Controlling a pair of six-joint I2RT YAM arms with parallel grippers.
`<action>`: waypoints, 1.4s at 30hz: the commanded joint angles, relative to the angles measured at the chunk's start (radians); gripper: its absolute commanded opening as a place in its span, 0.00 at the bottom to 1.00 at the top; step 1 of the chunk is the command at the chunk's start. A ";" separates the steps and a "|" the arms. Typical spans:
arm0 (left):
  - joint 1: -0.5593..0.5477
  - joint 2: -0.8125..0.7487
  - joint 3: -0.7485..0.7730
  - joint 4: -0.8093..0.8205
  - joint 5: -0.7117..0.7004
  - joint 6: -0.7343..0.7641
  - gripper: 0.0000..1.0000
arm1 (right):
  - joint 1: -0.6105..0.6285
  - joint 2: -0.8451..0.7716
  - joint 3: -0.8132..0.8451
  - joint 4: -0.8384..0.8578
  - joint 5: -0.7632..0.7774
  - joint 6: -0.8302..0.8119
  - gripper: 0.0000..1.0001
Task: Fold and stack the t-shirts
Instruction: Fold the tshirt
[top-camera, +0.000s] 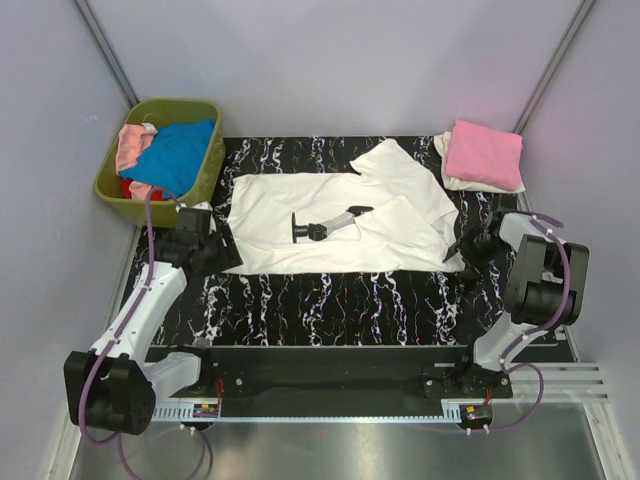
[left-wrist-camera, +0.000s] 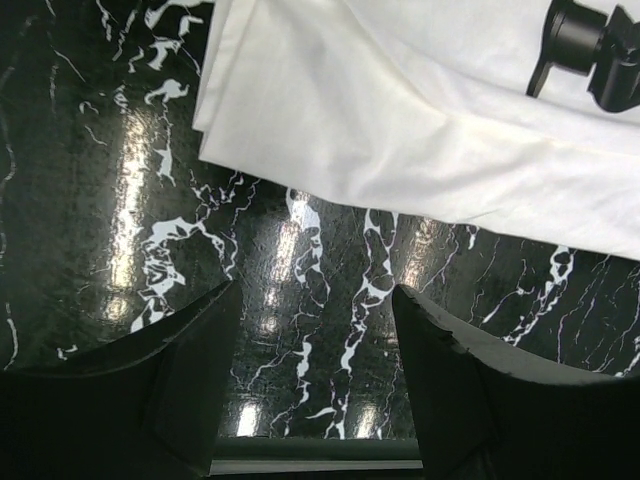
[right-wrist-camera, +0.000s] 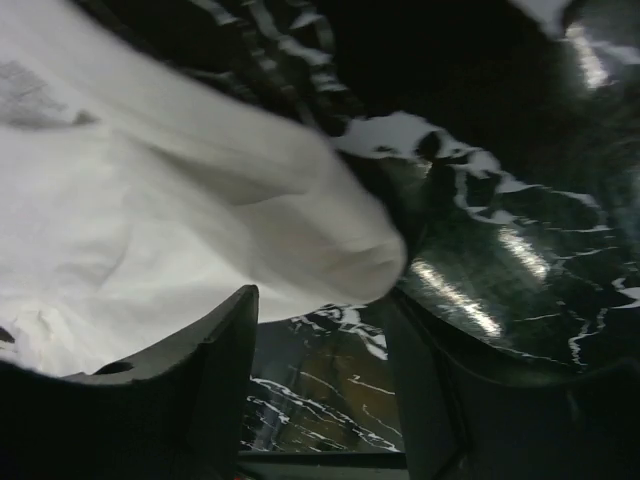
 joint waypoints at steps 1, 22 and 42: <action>-0.004 0.015 -0.019 0.072 0.045 -0.028 0.67 | -0.071 0.004 -0.017 0.115 -0.025 0.004 0.59; -0.007 0.107 -0.077 0.151 -0.106 -0.151 0.59 | -0.127 0.035 -0.029 0.160 0.021 0.013 0.00; -0.007 0.391 -0.082 0.401 -0.275 -0.180 0.47 | -0.127 0.064 -0.044 0.194 -0.051 0.012 0.00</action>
